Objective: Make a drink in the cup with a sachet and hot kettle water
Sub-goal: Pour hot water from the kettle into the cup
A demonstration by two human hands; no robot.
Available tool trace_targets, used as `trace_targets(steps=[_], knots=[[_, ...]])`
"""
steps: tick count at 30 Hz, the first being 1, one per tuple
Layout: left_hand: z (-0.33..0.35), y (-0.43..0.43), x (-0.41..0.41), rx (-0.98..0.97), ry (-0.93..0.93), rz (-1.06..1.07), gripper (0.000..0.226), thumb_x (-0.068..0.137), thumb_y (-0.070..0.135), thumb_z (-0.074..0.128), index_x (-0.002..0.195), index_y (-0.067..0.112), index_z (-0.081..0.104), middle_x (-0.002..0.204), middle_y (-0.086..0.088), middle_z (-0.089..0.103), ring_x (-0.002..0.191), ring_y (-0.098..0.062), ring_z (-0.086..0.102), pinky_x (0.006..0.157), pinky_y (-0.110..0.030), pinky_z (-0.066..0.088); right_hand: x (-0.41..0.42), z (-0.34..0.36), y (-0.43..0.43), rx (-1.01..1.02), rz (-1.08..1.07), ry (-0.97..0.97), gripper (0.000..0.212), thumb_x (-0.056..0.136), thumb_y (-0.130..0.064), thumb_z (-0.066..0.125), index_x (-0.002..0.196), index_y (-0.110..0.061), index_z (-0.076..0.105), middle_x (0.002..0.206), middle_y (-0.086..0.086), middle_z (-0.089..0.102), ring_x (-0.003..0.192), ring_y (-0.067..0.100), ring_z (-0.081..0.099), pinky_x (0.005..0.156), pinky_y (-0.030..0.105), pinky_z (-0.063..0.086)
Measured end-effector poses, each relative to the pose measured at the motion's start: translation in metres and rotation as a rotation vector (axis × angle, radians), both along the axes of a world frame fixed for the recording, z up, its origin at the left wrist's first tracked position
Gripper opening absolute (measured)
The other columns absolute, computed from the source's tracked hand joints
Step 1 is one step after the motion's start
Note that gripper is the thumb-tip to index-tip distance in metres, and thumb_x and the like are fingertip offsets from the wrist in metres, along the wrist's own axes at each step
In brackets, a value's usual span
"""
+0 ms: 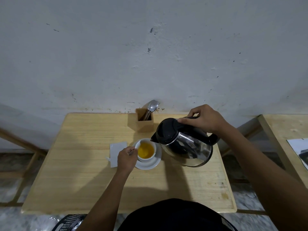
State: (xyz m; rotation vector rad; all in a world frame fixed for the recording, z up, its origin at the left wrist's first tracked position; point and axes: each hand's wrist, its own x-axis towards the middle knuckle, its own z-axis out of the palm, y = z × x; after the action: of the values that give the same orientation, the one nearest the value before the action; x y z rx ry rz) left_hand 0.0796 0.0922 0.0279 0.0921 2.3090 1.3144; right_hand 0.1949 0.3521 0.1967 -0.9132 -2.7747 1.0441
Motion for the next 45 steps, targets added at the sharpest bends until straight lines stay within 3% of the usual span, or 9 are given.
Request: trace_targets(steps=[6,11,13,21,26,35,41,43,45], knots=[[0.000,0.010,0.002,-0.027,-0.022,0.093,0.017,0.086,0.018,0.056,0.091,0.009,0.070,0.086,-0.011,0.069,0.086,-0.029,0.063,0.073,-0.031,0.044,0.026,-0.004,0.025,-0.201,-0.117,0.376,0.034,0.080,-0.039,0.076,0.061,-0.011,0.070,0.042,-0.009,0.058,0.038,0.004,0.052,0.048,0.021,0.041],[0.004,0.019,0.007,-0.063,0.019,0.159,0.018,0.086,0.018,0.054,0.078,0.010,0.067,0.076,-0.005,0.065,0.074,-0.021,0.057,0.059,-0.027,0.040,0.040,-0.011,0.055,-0.303,-0.234,0.625,0.037,0.078,-0.040,0.074,0.062,-0.008,0.070,0.042,-0.005,0.054,0.037,0.012,0.044,0.039,0.020,0.037],[0.003,0.022,0.009,-0.098,0.045,0.176,0.019,0.087,0.018,0.052,0.077,0.010,0.066,0.078,-0.006,0.065,0.075,-0.021,0.057,0.064,-0.029,0.039,0.043,-0.015,0.066,-0.306,-0.270,0.666,0.032,0.082,-0.036,0.074,0.061,-0.013,0.069,0.043,-0.007,0.056,0.037,0.010,0.046,0.040,0.019,0.039],[0.002,0.031,0.012,-0.202,0.135,0.221,0.023,0.090,0.015,0.050,0.090,0.003,0.069,0.093,-0.009,0.069,0.087,-0.022,0.057,0.081,-0.029,0.039,0.036,-0.036,0.102,-0.265,-0.286,0.689,0.025,0.084,-0.032,0.073,0.066,-0.016,0.070,0.049,-0.006,0.063,0.044,0.010,0.054,0.047,0.020,0.046],[0.003,0.037,0.017,-0.254,0.227,0.248,0.024,0.091,0.012,0.051,0.089,-0.003,0.070,0.093,-0.018,0.072,0.092,-0.032,0.063,0.079,-0.029,0.039,0.032,-0.049,0.122,-0.291,-0.268,0.707,0.026,0.085,-0.031,0.073,0.064,-0.015,0.070,0.047,-0.008,0.061,0.040,0.011,0.053,0.044,0.021,0.045],[-0.001,0.041,0.016,-0.330,0.218,0.238,0.027,0.090,0.013,0.049,0.081,-0.002,0.069,0.081,-0.017,0.070,0.077,-0.028,0.061,0.071,-0.029,0.038,0.028,-0.075,0.140,-0.353,-0.252,0.699,0.032,0.086,-0.030,0.072,0.063,-0.008,0.068,0.046,-0.001,0.056,0.040,0.012,0.049,0.043,0.024,0.043],[-0.005,0.039,0.015,-0.307,0.199,0.252,0.027,0.089,0.015,0.050,0.078,-0.001,0.068,0.079,-0.019,0.070,0.079,-0.032,0.062,0.071,-0.030,0.041,0.037,-0.085,0.150,-0.402,-0.265,0.714,0.038,0.083,-0.045,0.065,0.048,-0.030,0.063,0.040,-0.004,0.049,0.042,0.017,0.043,0.044,0.023,0.038],[-0.004,0.040,0.016,-0.301,0.198,0.261,0.027,0.089,0.016,0.050,0.081,0.000,0.069,0.081,-0.017,0.070,0.078,-0.030,0.060,0.073,-0.031,0.041,0.038,-0.089,0.150,-0.398,-0.264,0.727,0.046,0.087,-0.046,0.061,0.046,-0.023,0.058,0.040,0.004,0.045,0.043,0.020,0.041,0.047,0.025,0.036],[-0.004,0.041,0.017,-0.295,0.198,0.262,0.026,0.090,0.016,0.050,0.083,0.000,0.070,0.082,-0.017,0.070,0.078,-0.027,0.058,0.074,-0.031,0.041,0.036,-0.091,0.150,-0.380,-0.279,0.739,0.059,0.090,-0.046,0.058,0.049,-0.004,0.051,0.045,0.020,0.042,0.045,0.022,0.041,0.049,0.027,0.035]])
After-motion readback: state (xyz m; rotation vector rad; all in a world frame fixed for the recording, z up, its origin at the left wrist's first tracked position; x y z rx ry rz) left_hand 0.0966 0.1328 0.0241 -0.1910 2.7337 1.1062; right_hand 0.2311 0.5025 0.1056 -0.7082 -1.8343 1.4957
